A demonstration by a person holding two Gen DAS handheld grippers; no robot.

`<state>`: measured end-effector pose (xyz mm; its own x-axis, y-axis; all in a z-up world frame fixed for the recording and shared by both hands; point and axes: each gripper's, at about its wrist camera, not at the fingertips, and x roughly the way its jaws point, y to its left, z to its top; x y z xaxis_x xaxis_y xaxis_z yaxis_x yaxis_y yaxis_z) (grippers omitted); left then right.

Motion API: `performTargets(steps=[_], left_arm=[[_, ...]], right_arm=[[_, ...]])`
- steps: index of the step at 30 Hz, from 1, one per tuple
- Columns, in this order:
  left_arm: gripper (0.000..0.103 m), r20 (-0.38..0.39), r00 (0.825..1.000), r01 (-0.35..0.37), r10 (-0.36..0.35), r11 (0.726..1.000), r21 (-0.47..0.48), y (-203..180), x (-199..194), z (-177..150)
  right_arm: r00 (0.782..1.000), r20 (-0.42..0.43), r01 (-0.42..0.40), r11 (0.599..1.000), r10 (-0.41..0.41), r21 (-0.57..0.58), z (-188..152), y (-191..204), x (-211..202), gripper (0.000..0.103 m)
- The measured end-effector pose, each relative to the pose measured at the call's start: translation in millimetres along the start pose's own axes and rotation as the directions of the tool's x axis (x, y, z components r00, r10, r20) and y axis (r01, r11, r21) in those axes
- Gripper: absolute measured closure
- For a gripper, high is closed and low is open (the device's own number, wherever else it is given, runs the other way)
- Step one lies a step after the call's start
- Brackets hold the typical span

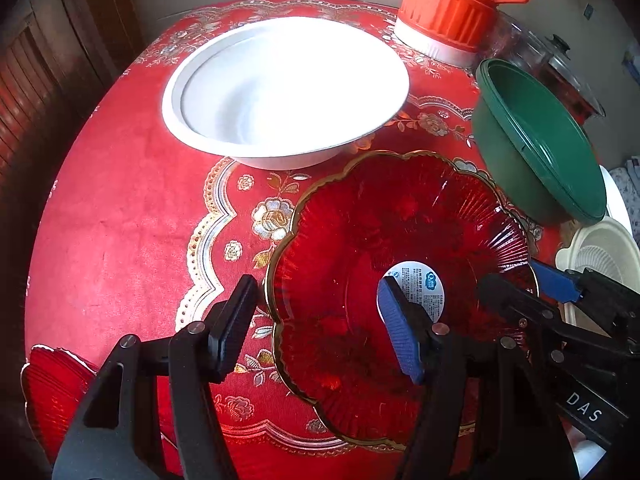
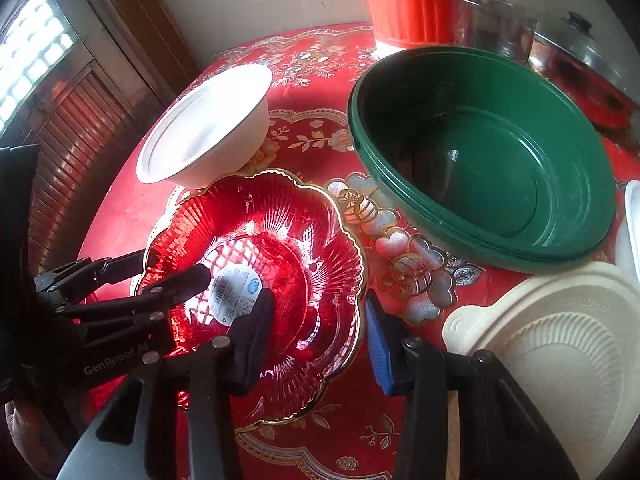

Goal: Organize plates and bowls
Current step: 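Lift the small red plate and carry it over the large red plate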

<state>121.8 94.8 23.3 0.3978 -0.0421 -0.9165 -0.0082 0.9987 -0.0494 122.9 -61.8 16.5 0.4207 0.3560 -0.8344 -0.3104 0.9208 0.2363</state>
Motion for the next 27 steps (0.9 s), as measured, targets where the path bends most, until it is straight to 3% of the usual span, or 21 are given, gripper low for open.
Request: performTargets(steps=[6,12,16,27], left_arm=[[0.051,-0.011,1.000,0.008,-0.008,1.000,0.003,-2.8,-0.7,-1.2],[0.065,-0.004,1.000,0.001,-0.001,1.000,-0.019,3.5,-4.8,-3.1],[0.066,0.017,1.000,-0.017,0.017,1.000,-0.018,5.0,-9.8,-5.0],[0.068,0.028,0.999,0.023,-0.022,0.999,-0.048,12.2,-24.2,-7.8]], right_arm=[[1.000,0.002,-0.002,1.000,0.002,-0.002,-2.3,-1.0,0.7,0.064],[1.000,0.009,0.018,1.000,-0.018,-0.012,-4.9,1.2,-0.9,0.064],[0.999,0.014,0.036,0.999,-0.036,-0.019,-7.4,6.2,-1.9,0.064],[0.999,0.051,0.016,1.000,-0.014,-0.020,-11.7,11.8,-17.1,0.063]])
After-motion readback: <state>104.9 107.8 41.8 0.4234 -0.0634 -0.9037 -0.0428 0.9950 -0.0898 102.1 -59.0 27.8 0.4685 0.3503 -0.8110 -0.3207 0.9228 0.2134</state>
